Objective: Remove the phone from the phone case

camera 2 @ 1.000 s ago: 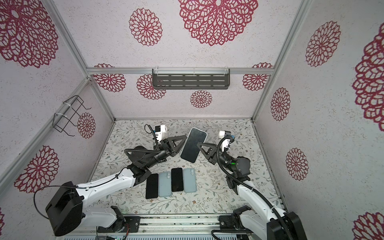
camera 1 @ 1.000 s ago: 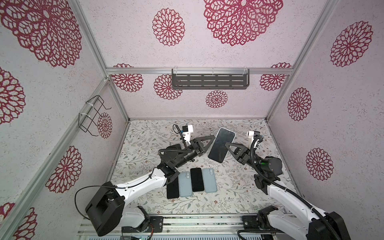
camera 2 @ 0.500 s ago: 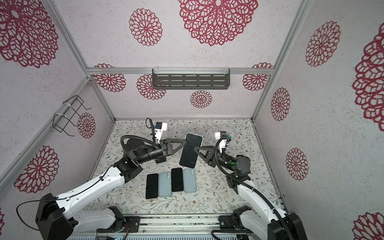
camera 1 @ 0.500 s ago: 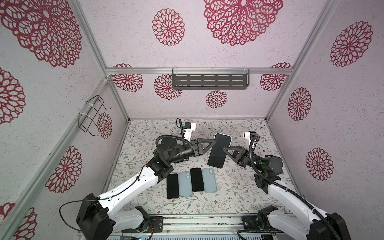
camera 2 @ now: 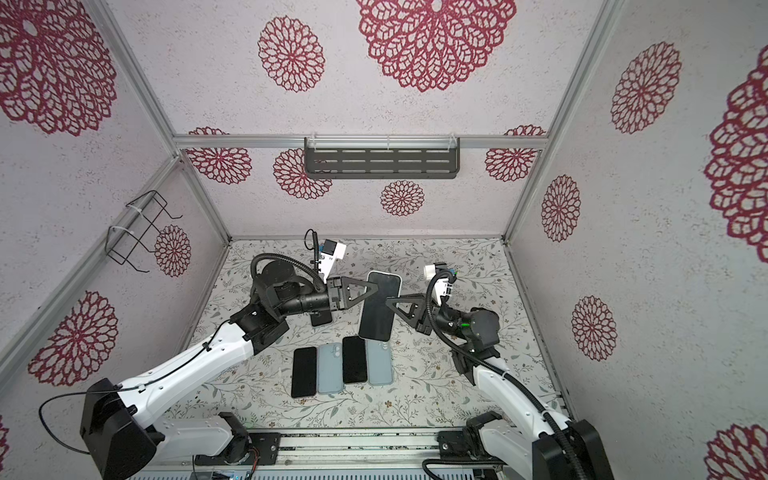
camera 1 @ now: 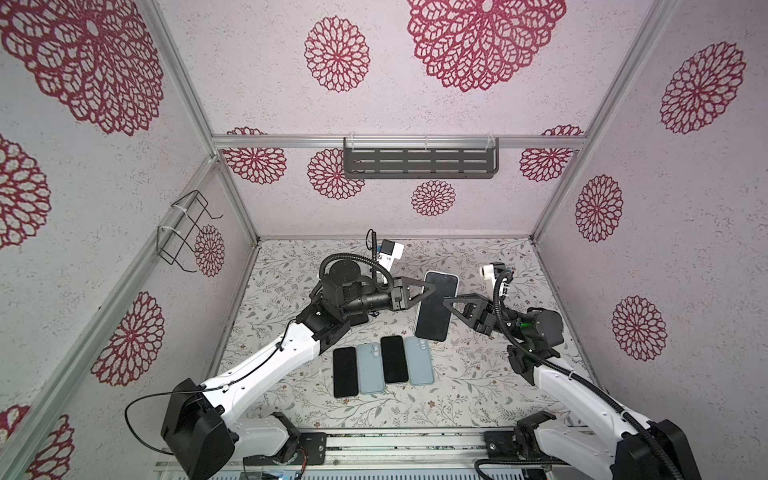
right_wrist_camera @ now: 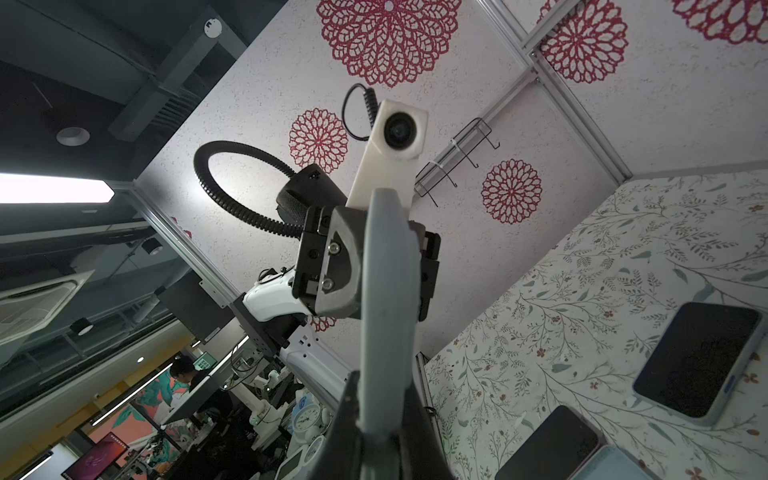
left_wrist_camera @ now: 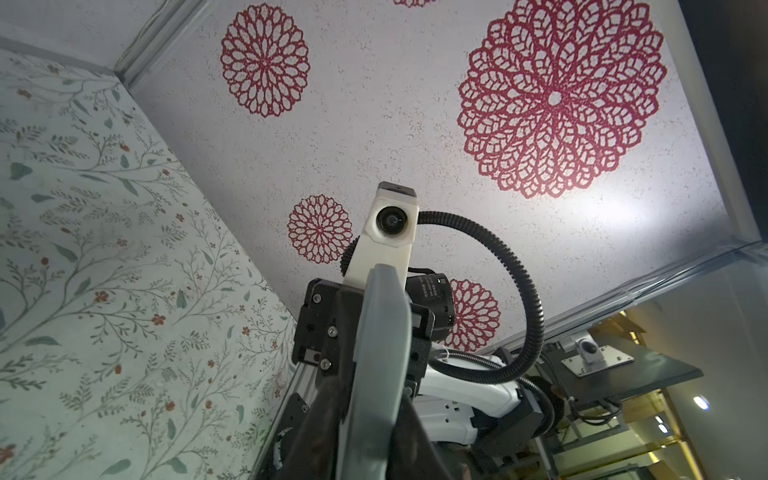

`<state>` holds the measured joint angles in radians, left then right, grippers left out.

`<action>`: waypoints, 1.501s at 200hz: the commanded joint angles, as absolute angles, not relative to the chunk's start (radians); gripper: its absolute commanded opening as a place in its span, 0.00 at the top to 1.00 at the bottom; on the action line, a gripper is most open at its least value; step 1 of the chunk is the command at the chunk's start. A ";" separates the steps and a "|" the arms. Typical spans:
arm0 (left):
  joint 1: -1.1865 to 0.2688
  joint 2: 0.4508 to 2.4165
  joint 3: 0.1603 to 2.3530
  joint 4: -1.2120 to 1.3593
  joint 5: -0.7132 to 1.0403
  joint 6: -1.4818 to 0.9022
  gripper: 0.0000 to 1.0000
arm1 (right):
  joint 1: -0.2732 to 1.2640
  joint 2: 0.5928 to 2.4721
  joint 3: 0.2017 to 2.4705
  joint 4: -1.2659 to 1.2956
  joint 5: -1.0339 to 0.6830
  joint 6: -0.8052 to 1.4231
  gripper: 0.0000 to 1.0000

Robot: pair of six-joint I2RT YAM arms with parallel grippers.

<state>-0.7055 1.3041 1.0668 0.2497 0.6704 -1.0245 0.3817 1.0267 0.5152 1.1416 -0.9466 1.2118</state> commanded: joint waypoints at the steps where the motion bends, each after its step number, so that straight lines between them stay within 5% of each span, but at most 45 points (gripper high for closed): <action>1: -0.704 1.313 1.090 0.249 0.709 -1.014 0.88 | 0.383 1.003 0.580 1.168 -0.954 1.158 1.00; 28: -0.701 1.306 1.086 0.252 0.697 -1.017 0.99 | 0.382 0.971 0.586 1.100 -0.950 1.098 0.95; 48: -0.691 1.286 1.079 0.267 0.647 -1.027 1.00 | 0.383 0.898 0.567 0.967 -0.890 0.997 0.50; 64: -0.665 1.244 1.044 0.322 0.554 -1.059 1.00 | 0.383 0.800 0.533 0.825 -0.767 0.902 0.27; 73: -0.649 1.226 1.020 0.382 0.499 -1.092 1.00 | 0.382 0.741 0.511 0.760 -0.691 0.870 0.22; 143: -0.673 1.283 0.900 0.890 0.236 -1.438 1.00 | 0.443 0.682 0.346 1.023 -0.518 1.037 0.21; 300: -0.739 1.356 0.921 0.944 0.220 -1.468 1.00 | 0.521 0.861 0.359 1.248 -0.489 1.093 0.22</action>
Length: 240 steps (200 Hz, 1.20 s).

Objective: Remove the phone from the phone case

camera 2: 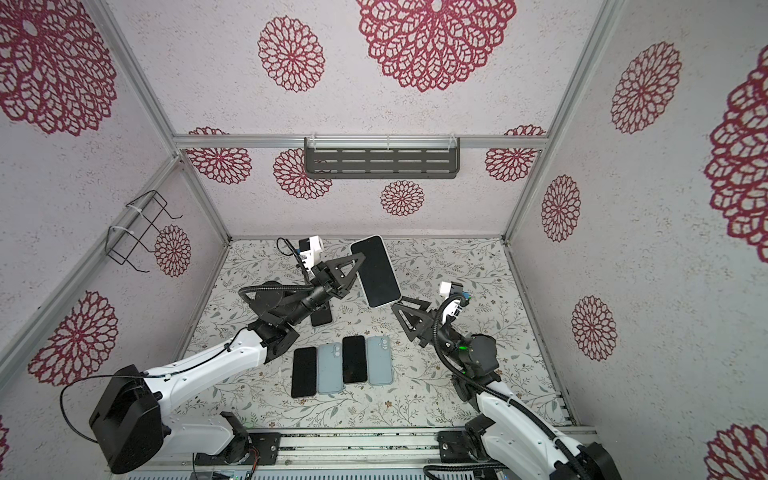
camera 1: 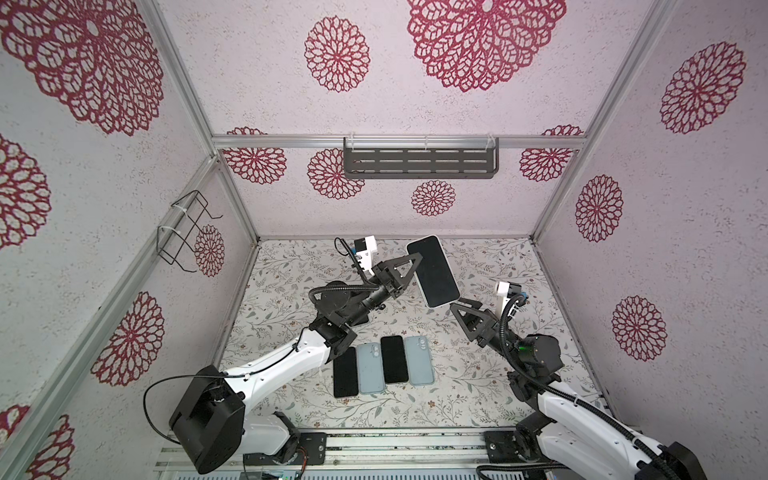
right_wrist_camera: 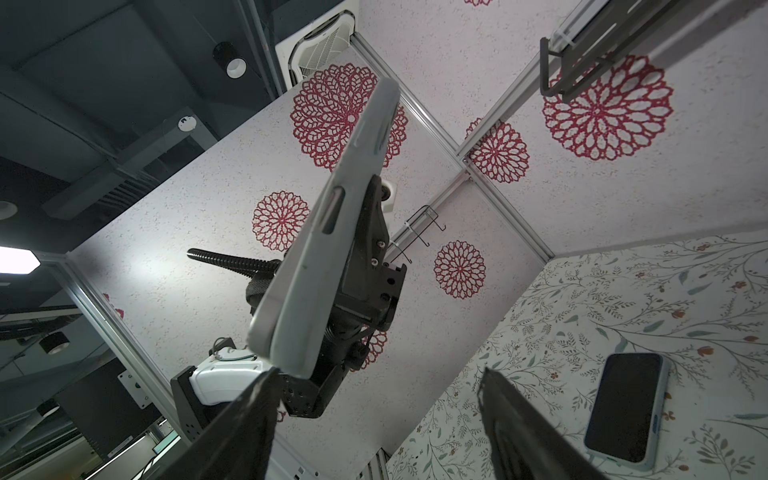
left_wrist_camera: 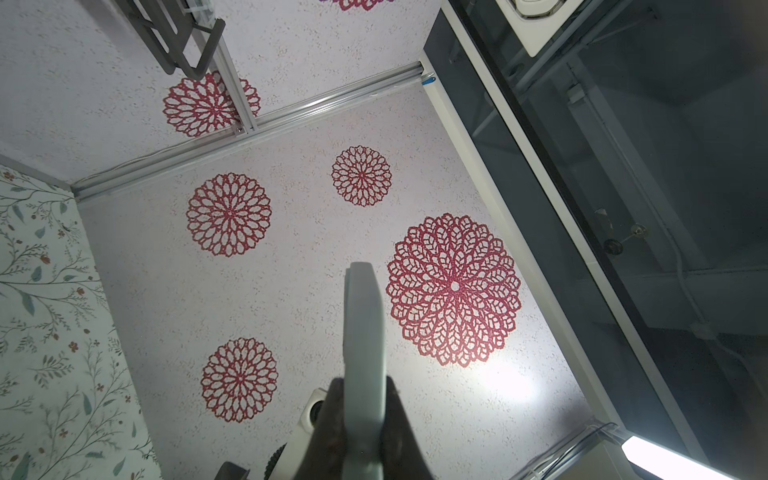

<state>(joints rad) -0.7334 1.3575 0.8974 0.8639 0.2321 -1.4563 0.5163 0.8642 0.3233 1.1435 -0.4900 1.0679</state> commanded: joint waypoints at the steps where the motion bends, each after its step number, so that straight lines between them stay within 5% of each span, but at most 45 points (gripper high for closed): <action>1: -0.738 1.356 0.921 0.945 0.220 -1.468 1.00 | 0.520 0.861 0.359 1.248 -0.490 1.093 0.22; 176: -0.782 1.402 0.951 1.014 0.284 -1.473 1.00 | 0.509 0.917 0.364 1.227 -0.445 1.099 0.25; 199: -0.781 1.401 0.931 0.994 0.282 -1.475 1.00 | 0.497 0.912 0.364 1.252 -0.464 1.126 0.37; 240: -0.781 1.417 0.901 0.988 0.274 -1.481 1.00 | 0.496 0.891 0.348 1.234 -0.483 1.154 0.75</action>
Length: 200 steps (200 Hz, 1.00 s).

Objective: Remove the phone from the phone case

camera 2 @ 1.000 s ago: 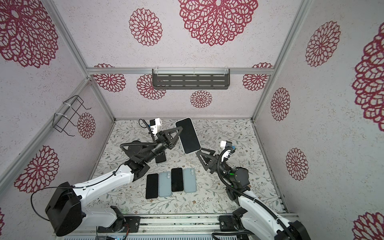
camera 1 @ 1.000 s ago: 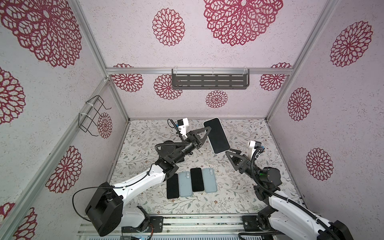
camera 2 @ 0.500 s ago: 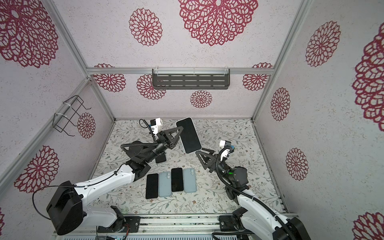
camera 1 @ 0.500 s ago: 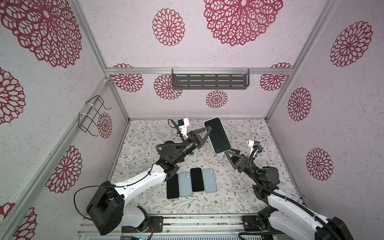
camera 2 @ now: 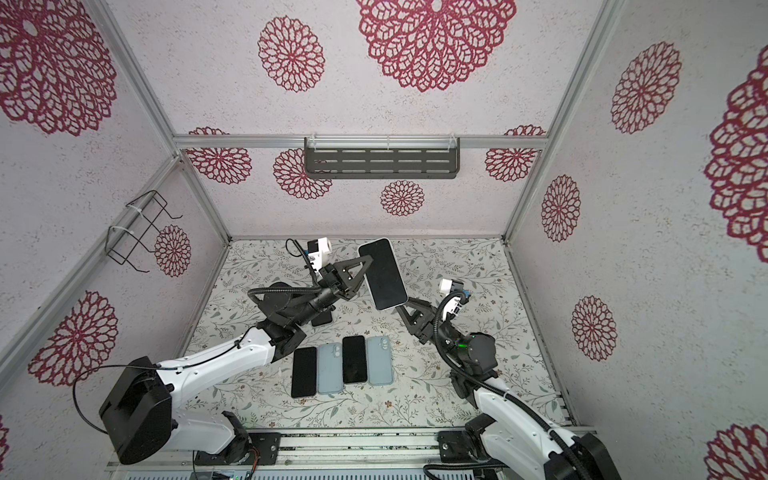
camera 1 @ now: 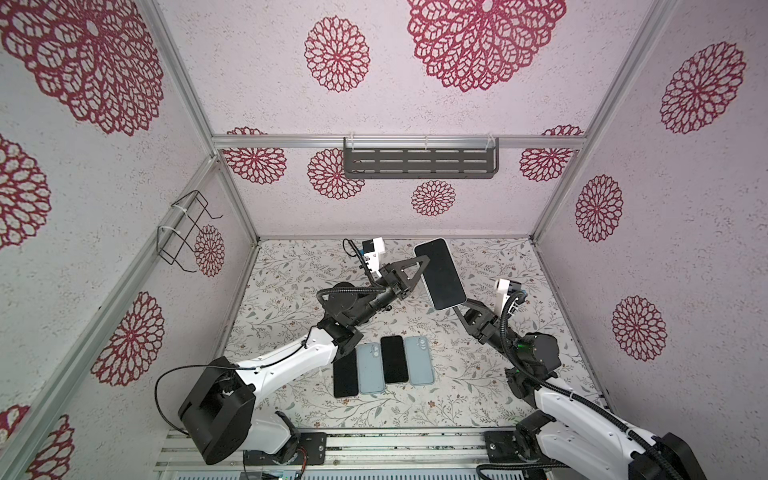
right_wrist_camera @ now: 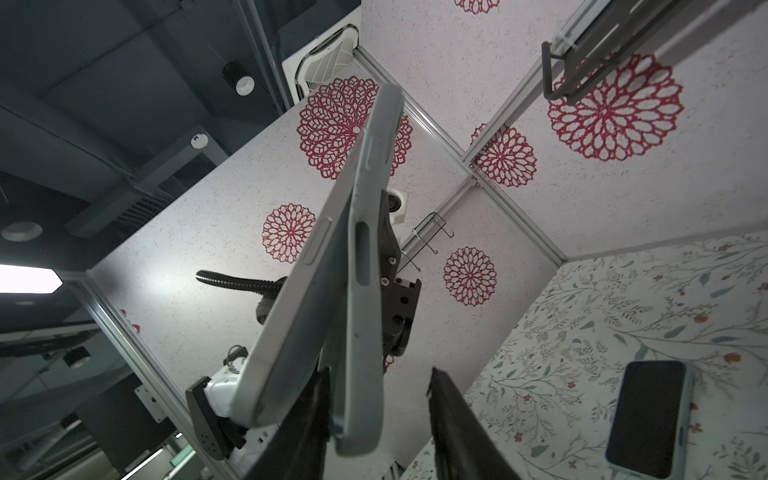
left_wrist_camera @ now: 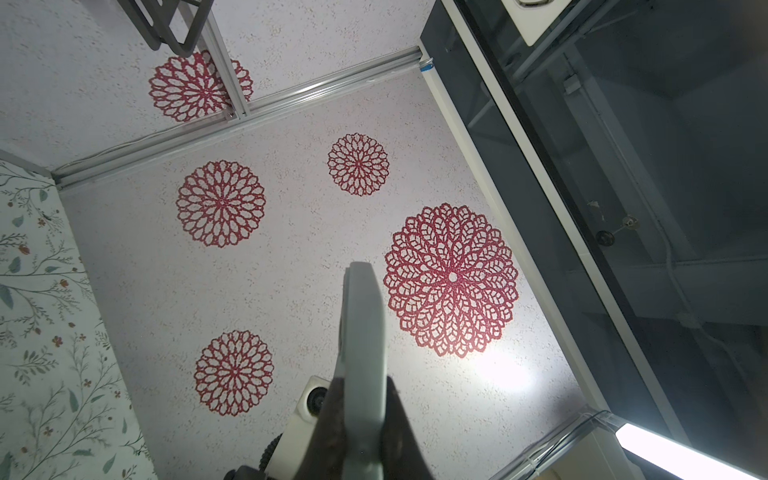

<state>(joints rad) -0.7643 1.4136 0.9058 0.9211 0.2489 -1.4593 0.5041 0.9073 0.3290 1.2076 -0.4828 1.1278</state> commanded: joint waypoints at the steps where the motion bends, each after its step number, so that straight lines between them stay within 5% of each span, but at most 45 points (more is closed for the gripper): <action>1: -0.781 1.418 0.900 0.987 0.274 -1.480 1.00 | 0.497 0.891 0.347 1.234 -0.484 1.156 0.76; 27: -0.794 1.454 0.866 0.986 0.256 -1.477 1.00 | 0.494 0.857 0.311 1.221 -0.493 1.191 1.00; 64: -0.827 1.556 0.802 0.993 0.218 -1.468 0.99 | 0.496 0.658 0.254 0.802 -0.415 1.140 1.00; 90: -0.864 1.679 0.800 1.023 0.204 -1.469 0.82 | 0.495 0.484 0.240 0.418 -0.322 1.077 1.00; 123: -0.897 1.823 0.829 1.045 0.202 -1.488 0.61 | 0.496 0.366 0.133 0.296 -0.288 1.139 1.00; 133: -0.903 1.849 0.840 1.030 0.202 -1.484 0.52 | 0.496 0.343 0.115 0.252 -0.277 1.142 1.00; 147: -0.904 1.866 0.845 0.988 0.199 -1.477 0.25 | 0.496 0.312 0.113 0.171 -0.253 1.134 1.00; 200: -0.904 1.810 0.878 0.685 0.154 -1.385 0.02 | 0.496 0.311 0.079 0.048 -0.180 1.177 1.00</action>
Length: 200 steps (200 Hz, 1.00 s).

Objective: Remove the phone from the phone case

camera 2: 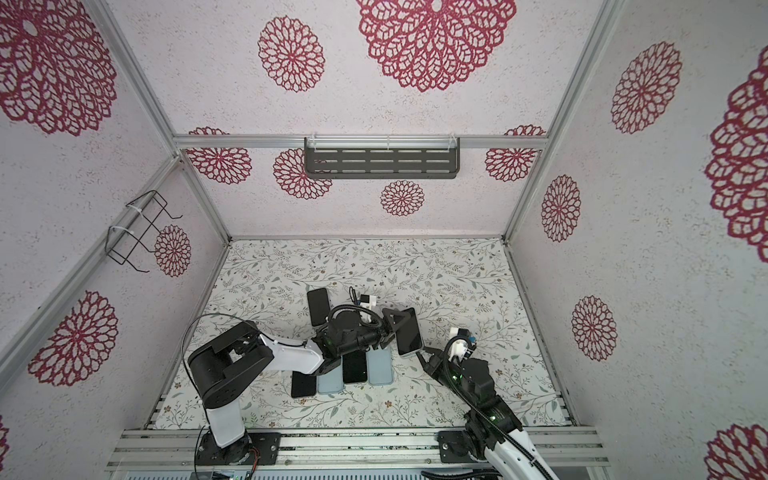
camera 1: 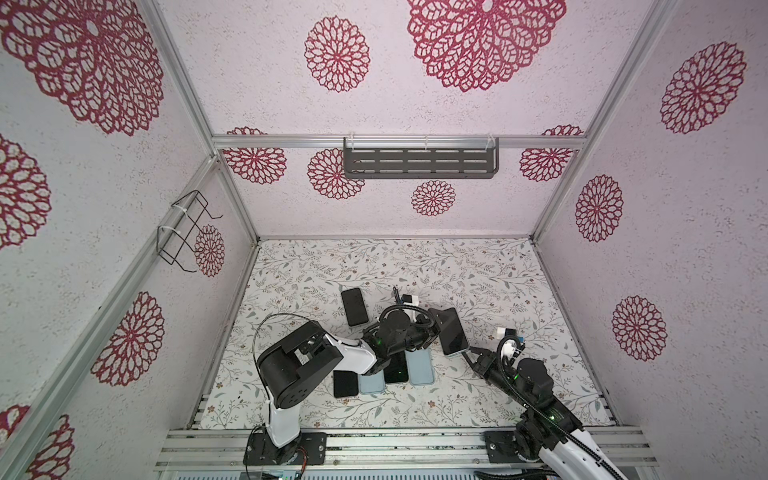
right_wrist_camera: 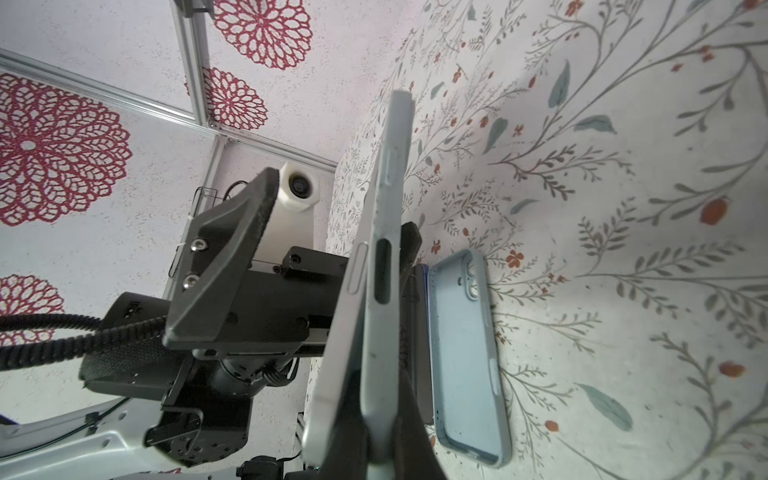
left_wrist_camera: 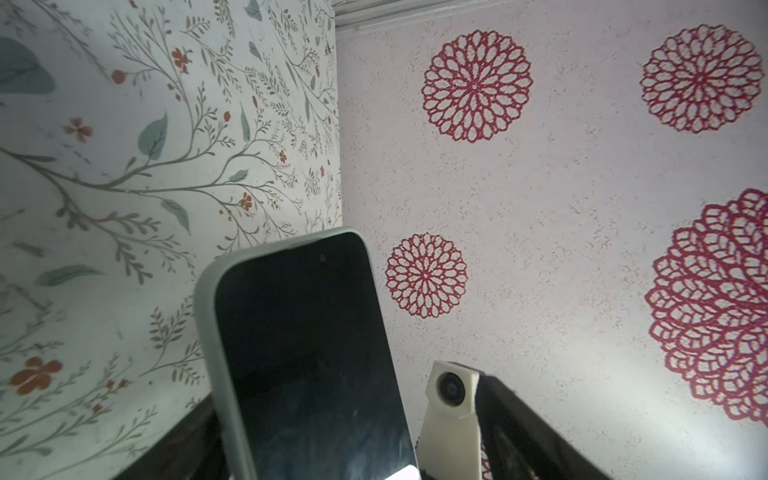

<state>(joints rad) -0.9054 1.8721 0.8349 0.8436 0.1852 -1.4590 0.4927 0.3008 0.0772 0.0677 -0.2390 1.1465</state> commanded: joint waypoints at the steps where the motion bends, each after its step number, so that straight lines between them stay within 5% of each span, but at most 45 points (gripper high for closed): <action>1: -0.903 1.808 0.880 0.673 0.152 -1.382 0.02 | 0.496 0.313 0.079 0.046 -0.179 1.178 1.00; 33: -0.904 1.720 0.969 0.261 0.059 -1.226 0.01 | 0.496 0.324 0.086 -0.004 -0.148 1.170 1.00; 121: -1.033 1.681 1.197 -0.203 0.067 -0.744 0.01 | 0.496 0.336 0.083 0.000 -0.141 1.186 1.00; 200: -1.119 1.777 1.298 -0.321 0.036 -0.575 0.13 | 0.498 0.312 0.083 -0.012 -0.150 1.195 1.00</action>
<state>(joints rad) -1.0943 1.7435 1.2640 -0.2565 0.0467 -0.6682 0.4938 0.3294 0.0628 -0.0650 -0.1600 1.1816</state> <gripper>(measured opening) 0.873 0.089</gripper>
